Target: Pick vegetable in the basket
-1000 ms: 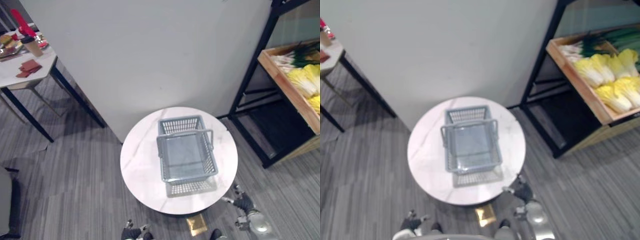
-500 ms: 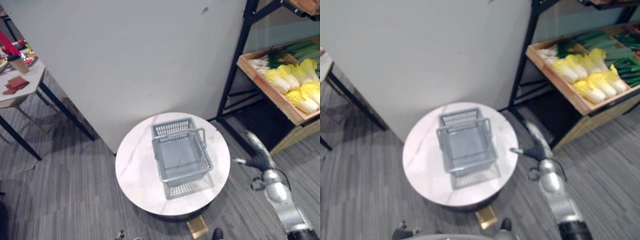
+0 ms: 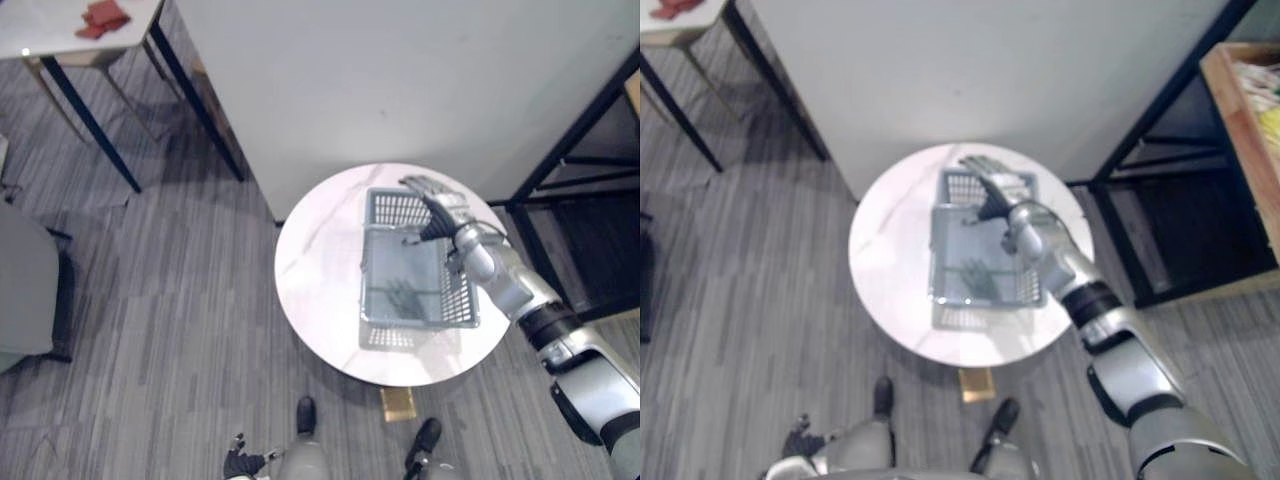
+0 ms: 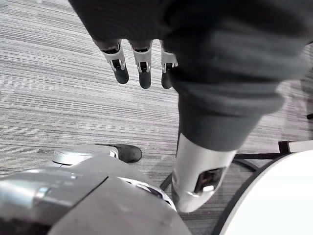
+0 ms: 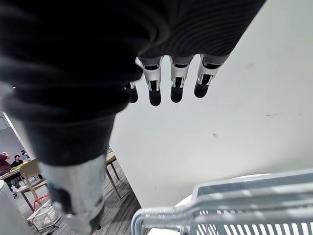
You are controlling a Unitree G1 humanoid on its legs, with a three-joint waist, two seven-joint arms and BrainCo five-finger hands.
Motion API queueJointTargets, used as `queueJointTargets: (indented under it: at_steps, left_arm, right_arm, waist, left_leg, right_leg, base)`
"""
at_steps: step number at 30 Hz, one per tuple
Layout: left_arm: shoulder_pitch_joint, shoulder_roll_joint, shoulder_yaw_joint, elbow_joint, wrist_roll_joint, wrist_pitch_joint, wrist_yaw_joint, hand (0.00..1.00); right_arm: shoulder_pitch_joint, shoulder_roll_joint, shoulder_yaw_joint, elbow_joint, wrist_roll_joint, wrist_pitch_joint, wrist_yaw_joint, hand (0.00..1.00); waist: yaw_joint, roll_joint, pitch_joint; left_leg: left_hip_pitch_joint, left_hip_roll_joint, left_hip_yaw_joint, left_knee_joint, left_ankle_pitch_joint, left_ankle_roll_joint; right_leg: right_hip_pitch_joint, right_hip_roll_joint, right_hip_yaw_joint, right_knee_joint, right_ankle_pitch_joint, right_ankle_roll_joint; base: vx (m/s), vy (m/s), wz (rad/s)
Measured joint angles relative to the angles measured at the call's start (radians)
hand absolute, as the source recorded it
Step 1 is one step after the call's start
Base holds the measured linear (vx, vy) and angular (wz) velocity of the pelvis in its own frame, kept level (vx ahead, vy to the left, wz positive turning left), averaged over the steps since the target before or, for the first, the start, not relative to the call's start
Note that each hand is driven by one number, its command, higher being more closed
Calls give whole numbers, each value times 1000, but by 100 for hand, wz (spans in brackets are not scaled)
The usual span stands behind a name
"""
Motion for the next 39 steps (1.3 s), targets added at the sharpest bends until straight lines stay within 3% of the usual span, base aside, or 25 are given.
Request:
queueJointTargets:
  at_steps: [9, 21, 30, 34, 39]
  left_arm:
    - [-41, 2, -1, -13, 0, -1, 10, 0]
    - [-76, 11, -18, -24, -40, -22, 10, 0]
    - [-76, 29, -16, -24, -39, -21, 9, 0]
    - [-74, 30, -11, -22, -36, -20, 9, 0]
    - [-74, 32, -11, -22, -36, -20, 9, 0]
  right_arm:
    - [-143, -4, -50, 108, 1, 53, -61, 0]
    - [-217, -15, -86, 177, 1, 66, -68, 0]
    - [-69, -123, -84, -76, 2, 26, -59, 0]
    - [-25, -126, -82, -121, 2, 19, -39, 0]
    - [28, -130, -81, -177, 3, 8, -24, 0]
  waist:
    - [16, -2, 57]
    - [12, -9, 101]
    - [-19, -28, 111]
    - [-39, -28, 111]
    - [-42, -28, 111]
  left_leg:
    - [-59, -12, -48, -2, 19, 8]
    - [-65, -14, -53, -27, 42, 10]
    - [-62, -14, -29, -27, 42, 10]
    - [-59, -11, -22, -27, 41, 10]
    - [-54, -8, -16, -28, 41, 9]
  right_leg:
    - [-33, -13, -38, 14, 0, 0]
    - [-51, -16, -38, 20, 1, 2]
    - [-67, -15, -11, 23, 2, 4]
    - [-70, -13, -1, 24, 3, 4]
    - [-70, -9, 7, 24, 3, 4]
  base:
    - [-8, 28, 14]
    - [3, 15, 1]
    - [10, 17, -7]
    - [-7, 22, -8]
    - [3, 28, -4]
